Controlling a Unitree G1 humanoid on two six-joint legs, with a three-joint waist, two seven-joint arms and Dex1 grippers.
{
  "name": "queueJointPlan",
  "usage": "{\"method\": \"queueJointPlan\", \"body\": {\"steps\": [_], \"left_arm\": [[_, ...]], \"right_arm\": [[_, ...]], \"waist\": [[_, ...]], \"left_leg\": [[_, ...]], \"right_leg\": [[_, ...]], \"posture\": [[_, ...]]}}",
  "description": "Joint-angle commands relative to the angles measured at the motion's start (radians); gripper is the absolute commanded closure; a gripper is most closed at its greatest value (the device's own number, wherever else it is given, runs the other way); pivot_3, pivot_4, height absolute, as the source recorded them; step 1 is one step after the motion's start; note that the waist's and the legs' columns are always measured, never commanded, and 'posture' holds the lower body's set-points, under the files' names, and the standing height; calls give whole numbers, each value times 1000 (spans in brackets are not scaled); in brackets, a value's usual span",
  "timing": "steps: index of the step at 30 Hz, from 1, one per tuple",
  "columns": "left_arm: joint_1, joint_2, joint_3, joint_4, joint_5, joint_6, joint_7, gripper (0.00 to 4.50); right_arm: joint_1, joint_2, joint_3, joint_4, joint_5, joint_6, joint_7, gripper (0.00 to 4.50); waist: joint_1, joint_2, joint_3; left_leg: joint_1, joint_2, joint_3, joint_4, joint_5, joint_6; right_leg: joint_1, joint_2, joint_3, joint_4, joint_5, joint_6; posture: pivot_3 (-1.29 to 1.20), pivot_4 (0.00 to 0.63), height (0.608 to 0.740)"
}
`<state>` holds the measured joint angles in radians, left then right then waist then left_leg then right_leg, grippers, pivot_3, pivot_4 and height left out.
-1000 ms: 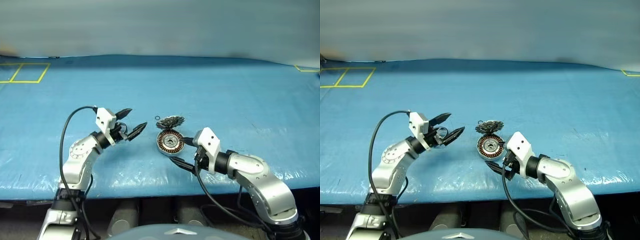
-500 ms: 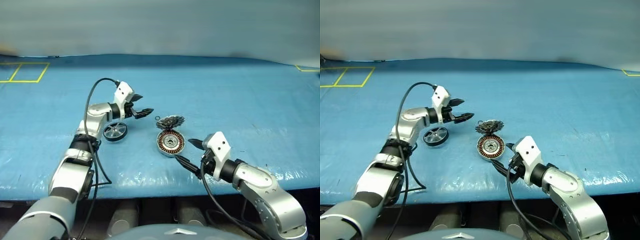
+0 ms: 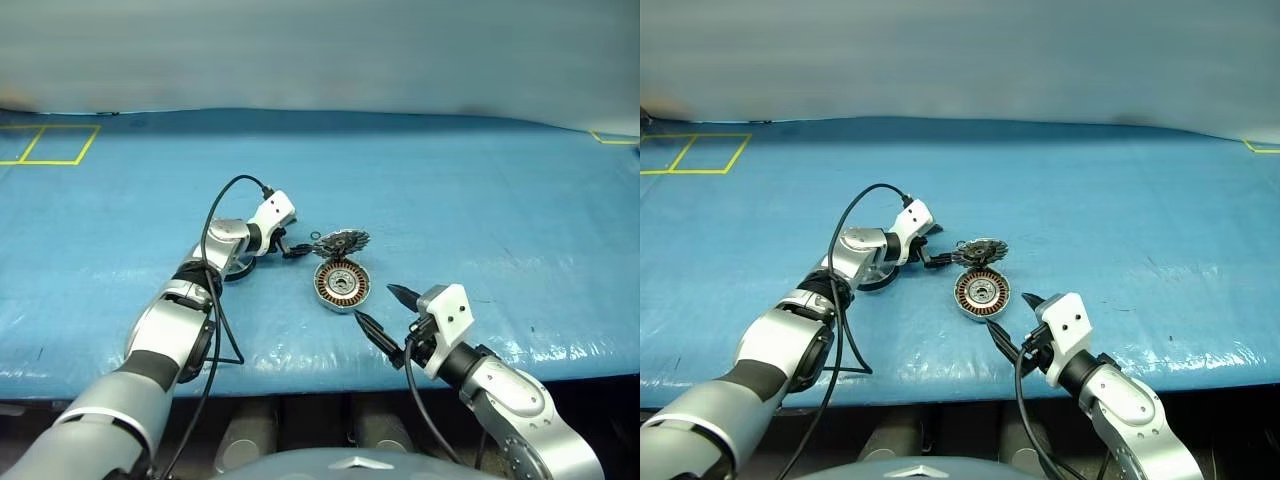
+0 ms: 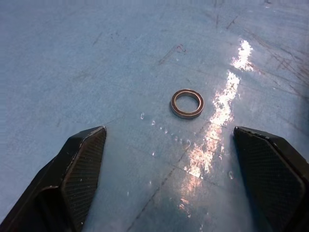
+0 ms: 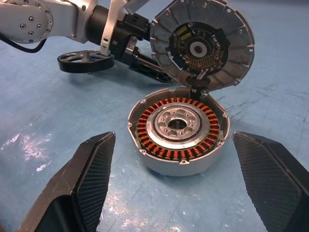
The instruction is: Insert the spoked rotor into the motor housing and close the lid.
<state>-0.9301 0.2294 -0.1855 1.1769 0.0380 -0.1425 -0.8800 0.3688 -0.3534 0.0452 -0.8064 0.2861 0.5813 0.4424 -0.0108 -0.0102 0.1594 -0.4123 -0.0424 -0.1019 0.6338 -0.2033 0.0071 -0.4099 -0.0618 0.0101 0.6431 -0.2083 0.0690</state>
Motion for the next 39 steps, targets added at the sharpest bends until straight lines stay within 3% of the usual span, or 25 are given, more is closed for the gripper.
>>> {"method": "queueJointPlan", "body": {"steps": [1,18,21,26,32,37,39], "left_arm": [[-33,-20,26,10,-1,-21,7,0],[-16,-81,53,60,25,-22,132,0],[-11,-79,57,69,29,-14,134,590],[-8,-74,62,77,36,3,153,2203],[-2,-72,65,69,34,10,95,2203],[2,-72,77,63,30,13,76,3391],[3,-69,77,64,38,10,90,3391]], "right_arm": [[-2,-7,3,-22,-8,-24,-20,410],[-29,-36,1,-8,-23,10,-81,410],[-28,-32,5,-10,-25,15,-92,360],[-24,-37,7,-6,-30,16,-101,360],[-32,-41,8,-3,-31,19,-106,360],[-41,-39,14,5,-39,21,-113,360],[-41,-40,17,7,-41,22,-114,360]], "waist": [[0,0,0],[-1,0,0],[-1,0,0],[-1,0,0],[-1,0,0],[-1,0,0],[0,0,0]], "left_leg": [[0,0,0,0,0,0],[0,0,0,3,0,0],[0,0,0,3,0,0],[0,0,0,5,0,1],[0,0,0,9,-1,2],[0,0,0,11,-1,2],[0,0,0,11,-1,2]], "right_leg": [[0,0,0,0,0,0],[1,1,0,1,0,1],[1,1,0,1,0,1],[2,1,0,2,1,2],[4,1,0,2,2,3],[4,0,0,2,2,3],[5,0,0,2,2,4]], "posture": [[0,150,740],[0,150,740],[0,150,740],[0,150,740],[0,150,740],[0,150,740],[0,150,740]]}}
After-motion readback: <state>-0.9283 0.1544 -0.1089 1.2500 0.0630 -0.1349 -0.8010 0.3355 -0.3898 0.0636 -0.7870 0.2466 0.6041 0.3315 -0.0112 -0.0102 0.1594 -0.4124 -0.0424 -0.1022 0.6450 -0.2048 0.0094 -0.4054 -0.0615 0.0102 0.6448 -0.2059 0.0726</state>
